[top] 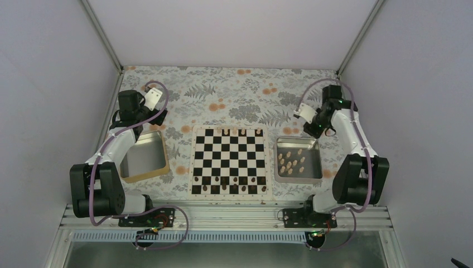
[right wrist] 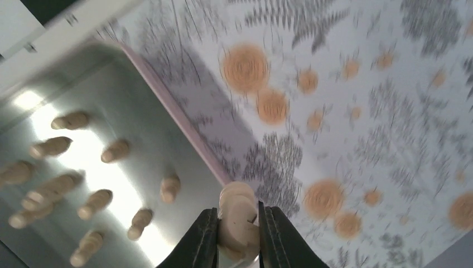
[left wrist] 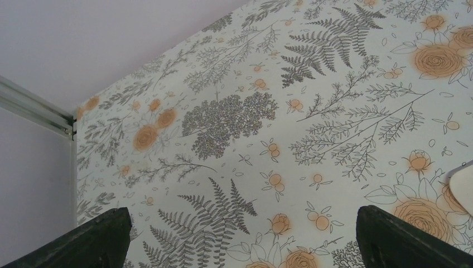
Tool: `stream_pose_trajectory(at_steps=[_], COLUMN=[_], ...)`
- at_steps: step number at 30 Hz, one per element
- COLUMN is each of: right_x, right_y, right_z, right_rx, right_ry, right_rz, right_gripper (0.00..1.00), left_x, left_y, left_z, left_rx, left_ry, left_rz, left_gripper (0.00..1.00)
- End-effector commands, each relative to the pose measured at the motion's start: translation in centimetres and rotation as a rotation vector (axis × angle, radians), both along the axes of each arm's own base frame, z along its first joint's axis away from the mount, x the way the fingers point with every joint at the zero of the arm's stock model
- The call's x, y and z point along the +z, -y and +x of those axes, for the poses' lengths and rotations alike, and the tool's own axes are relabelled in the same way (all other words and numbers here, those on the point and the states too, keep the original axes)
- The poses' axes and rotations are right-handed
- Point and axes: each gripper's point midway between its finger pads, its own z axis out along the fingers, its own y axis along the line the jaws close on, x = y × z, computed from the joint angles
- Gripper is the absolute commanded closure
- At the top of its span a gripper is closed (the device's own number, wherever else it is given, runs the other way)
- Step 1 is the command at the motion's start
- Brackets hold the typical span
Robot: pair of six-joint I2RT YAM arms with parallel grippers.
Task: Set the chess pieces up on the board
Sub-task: Place the chess piece on the chessboard.
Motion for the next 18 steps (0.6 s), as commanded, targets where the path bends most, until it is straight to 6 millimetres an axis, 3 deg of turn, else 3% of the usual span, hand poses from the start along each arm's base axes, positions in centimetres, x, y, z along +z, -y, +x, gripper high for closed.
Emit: stream_pose_trajectory(at_steps=[1,7,8,13,18], right_x=[2.1,2.9,2.2,1.5,-0.3], right_y=[-3.9,-9.6,-10.6,-15.5,-19.9], right_z=[0.9,4.5,4.9,6.2,6.2], right_rx=[0.074,0.163,0.181,0.269,0.356], right_ry=[0.0,0.018,0.0,-0.013,-0.052], right_rz=[0.015,0.027,0.026,0.034,0.028], right_gripper=[0.88,0.86,0.86,0.85,0.84], left_x=[1.6,2.0,2.0,2.0,1.9], left_y=[0.3,0.2,0.2,0.1,0.1], left_z=[0.5,0.4,0.3,0.3,0.3], left_rx=[-0.022,-0.018,-0.016,-0.012,-0.016], left_ry=[0.033,0.044,0.046,0.05,0.048], left_rz=[-0.024,-0.016,-0.014,-0.008,-0.009], left_gripper=[0.0,0.0,0.0,0.0,0.0])
